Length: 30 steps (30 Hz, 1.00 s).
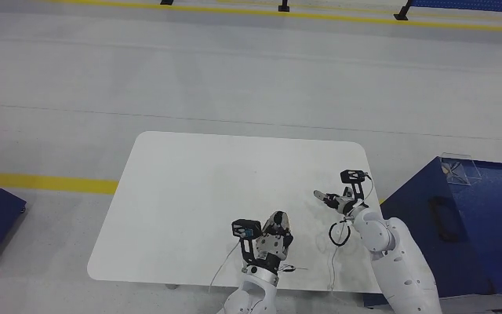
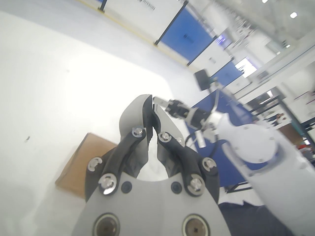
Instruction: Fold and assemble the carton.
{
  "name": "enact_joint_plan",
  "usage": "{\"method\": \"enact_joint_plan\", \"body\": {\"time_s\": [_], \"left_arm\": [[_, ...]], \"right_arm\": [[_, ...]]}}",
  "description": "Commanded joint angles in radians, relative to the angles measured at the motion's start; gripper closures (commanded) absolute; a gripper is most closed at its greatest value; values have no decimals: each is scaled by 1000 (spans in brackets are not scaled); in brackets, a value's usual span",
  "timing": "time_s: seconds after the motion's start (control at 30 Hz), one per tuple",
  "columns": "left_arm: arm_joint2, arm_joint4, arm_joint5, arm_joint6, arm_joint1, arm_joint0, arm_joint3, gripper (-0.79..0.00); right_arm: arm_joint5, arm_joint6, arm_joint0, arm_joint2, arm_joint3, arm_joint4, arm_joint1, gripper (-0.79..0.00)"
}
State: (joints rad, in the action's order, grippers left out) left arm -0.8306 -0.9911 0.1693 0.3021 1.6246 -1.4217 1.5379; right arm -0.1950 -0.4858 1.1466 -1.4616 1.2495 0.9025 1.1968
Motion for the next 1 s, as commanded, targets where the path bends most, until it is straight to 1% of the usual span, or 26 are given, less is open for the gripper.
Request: {"method": "enact_joint_plan", "body": {"time_s": [0.0, 0.07, 0.1, 0.13, 0.2, 0.23, 0.33, 0.43, 0.5, 0.57, 0.67, 0.97], "left_arm": [[0, 0, 0, 0, 0, 0, 0, -1], [0, 0, 16, -19, 0, 4, -8, -18], [0, 0, 19, -24, 0, 5, -9, -57], [0, 0, 20, -26, 0, 5, -10, -143], [0, 0, 20, -25, 0, 5, -9, -269], [0, 0, 19, -25, 0, 5, -9, -345], [0, 0, 19, -25, 0, 5, -9, -514], [0, 0, 19, -25, 0, 5, -9, -642], [0, 0, 19, -25, 0, 5, -9, -712], [0, 0, 19, -25, 0, 5, -9, -755], [0, 0, 19, -25, 0, 5, -9, -784], [0, 0, 19, -25, 0, 5, -9, -784]], "right_arm": [[0, 0, 0, 0, 0, 0, 0, -785], [0, 0, 0, 0, 0, 0, 0, -784], [0, 0, 0, 0, 0, 0, 0, -784], [0, 0, 0, 0, 0, 0, 0, -784], [0, 0, 0, 0, 0, 0, 0, -785], [0, 0, 0, 0, 0, 0, 0, -785], [0, 0, 0, 0, 0, 0, 0, -784], [0, 0, 0, 0, 0, 0, 0, -785], [0, 0, 0, 0, 0, 0, 0, -785], [0, 0, 0, 0, 0, 0, 0, -785], [0, 0, 0, 0, 0, 0, 0, -784], [0, 0, 0, 0, 0, 0, 0, -784]]}}
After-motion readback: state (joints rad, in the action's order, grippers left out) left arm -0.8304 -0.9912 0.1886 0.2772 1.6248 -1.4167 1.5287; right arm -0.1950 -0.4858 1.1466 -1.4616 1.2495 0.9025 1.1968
